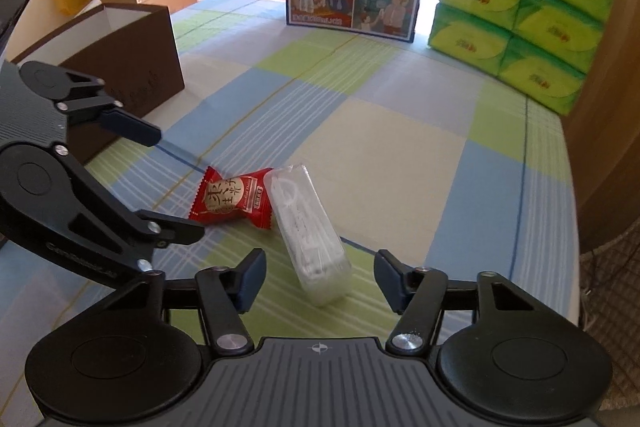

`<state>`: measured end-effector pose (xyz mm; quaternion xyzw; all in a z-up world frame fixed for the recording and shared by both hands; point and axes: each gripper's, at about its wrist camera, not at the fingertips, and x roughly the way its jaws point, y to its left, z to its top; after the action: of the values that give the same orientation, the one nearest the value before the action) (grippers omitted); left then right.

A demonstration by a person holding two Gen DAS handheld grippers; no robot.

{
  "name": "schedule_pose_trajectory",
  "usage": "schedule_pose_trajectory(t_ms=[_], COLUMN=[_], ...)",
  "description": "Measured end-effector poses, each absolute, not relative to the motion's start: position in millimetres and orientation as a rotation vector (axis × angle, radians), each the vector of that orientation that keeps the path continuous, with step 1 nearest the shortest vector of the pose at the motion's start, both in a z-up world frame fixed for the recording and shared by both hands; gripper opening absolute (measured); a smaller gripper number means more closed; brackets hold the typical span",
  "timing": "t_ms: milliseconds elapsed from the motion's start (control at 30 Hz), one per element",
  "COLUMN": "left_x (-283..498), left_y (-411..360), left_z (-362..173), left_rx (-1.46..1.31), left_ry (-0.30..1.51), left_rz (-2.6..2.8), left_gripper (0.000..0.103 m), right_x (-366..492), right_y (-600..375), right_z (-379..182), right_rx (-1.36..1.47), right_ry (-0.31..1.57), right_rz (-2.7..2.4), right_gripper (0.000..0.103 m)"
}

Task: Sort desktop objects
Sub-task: 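Grasp the red candy packet with the left tool while the right tool grasps the toothpick box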

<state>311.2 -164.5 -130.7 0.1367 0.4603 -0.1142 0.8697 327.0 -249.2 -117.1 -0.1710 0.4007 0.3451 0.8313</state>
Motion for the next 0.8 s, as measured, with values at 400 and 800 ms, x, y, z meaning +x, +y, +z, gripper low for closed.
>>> schedule_pose_trajectory(t_ms=[400, 800], left_x=[331.2, 339.7], left_y=[-178.3, -178.6], left_z=[-154.0, -166.6], left_rx=[0.424, 0.363], left_ry=[0.915, 0.958], left_rz=[-0.345, -0.351], left_gripper=[0.074, 0.024], right_x=[337.1, 336.4], right_y=[-247.0, -250.3], right_z=[-126.1, -120.3], right_rx=[-0.349, -0.285], right_ry=[0.88, 0.941], right_rz=[0.686, 0.576], right_gripper=[0.035, 0.034])
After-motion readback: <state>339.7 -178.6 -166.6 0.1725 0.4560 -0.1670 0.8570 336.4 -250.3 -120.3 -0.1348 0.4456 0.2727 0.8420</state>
